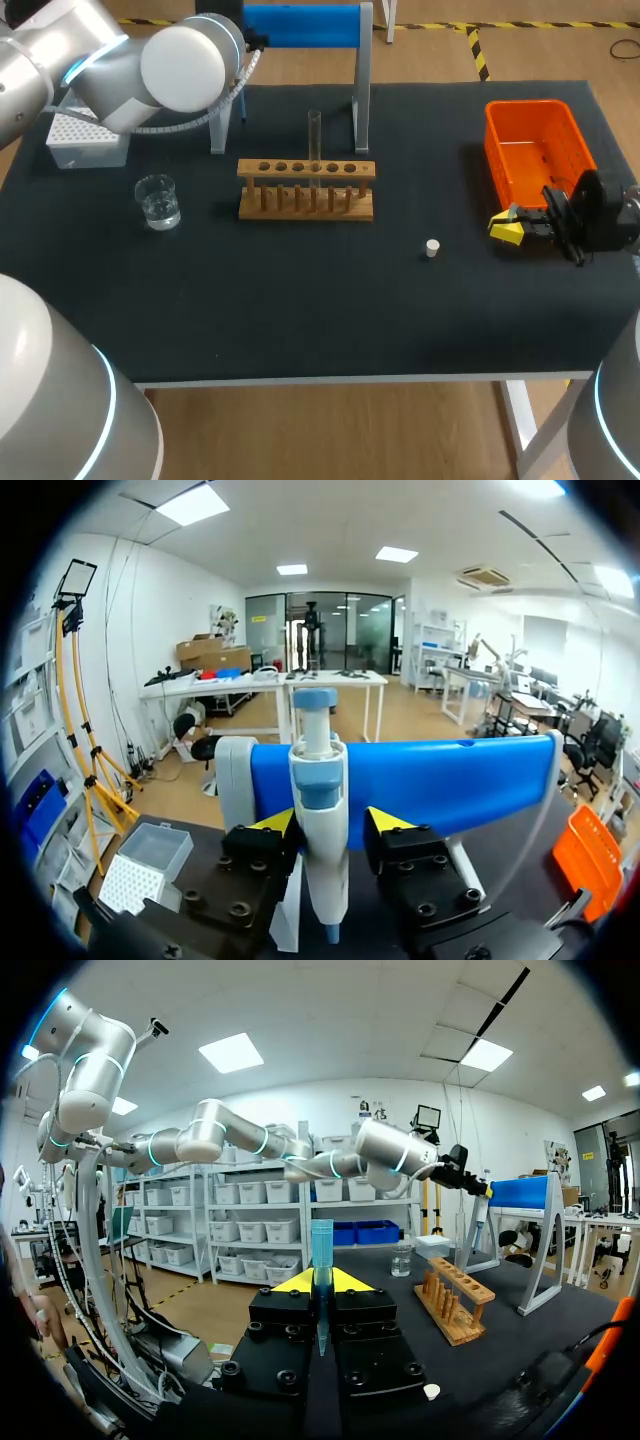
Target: Invert the test tube, pick up the pipette, mount the tip to pipette, aspirate from beaker and dispense into the tube, eject the tip, return the pipette, and cap with the stopper.
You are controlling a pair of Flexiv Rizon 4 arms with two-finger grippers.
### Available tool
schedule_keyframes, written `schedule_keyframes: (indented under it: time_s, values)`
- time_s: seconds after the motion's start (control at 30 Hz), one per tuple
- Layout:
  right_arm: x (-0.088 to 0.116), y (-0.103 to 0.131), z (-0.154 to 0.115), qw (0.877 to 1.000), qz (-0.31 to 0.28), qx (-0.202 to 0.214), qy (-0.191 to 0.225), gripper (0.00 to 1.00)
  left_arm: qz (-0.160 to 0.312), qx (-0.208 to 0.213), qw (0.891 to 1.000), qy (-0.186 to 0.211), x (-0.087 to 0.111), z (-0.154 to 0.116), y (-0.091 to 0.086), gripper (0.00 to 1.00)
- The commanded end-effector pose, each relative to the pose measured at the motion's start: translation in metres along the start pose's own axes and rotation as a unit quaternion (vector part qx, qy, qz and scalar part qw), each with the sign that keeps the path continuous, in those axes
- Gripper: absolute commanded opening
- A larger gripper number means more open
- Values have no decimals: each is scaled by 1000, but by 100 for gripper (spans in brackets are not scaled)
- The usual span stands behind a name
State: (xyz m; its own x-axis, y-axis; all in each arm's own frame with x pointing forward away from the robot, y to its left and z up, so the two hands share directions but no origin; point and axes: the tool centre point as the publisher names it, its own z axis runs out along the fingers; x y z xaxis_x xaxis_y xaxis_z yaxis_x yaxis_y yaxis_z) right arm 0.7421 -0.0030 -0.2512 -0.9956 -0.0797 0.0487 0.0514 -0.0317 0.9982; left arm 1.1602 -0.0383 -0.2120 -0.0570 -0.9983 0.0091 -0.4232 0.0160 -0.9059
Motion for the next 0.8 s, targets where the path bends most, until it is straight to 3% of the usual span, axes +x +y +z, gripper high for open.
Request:
schedule_keyframes:
  time_s: [0.03,0.1,0.2,0.47,0.8]
  values:
    - [1,0,-1,1000,0,1,0,0,-1,-2,1000,2,0,5,0,32]
    - [1,0,-1,1000,0,1,0,0,-2,-2,1000,2,0,5,0,11]
    - [1,0,-1,1000,0,1,0,0,-2,-2,1000,2,0,6,0,0]
    - [1,0,-1,1000,0,1,0,0,-2,-1,1000,1,-1,4,-2,0]
    - [1,0,-1,1000,0,1,0,0,8,20,1000,-7,-3,-2,-30,0]
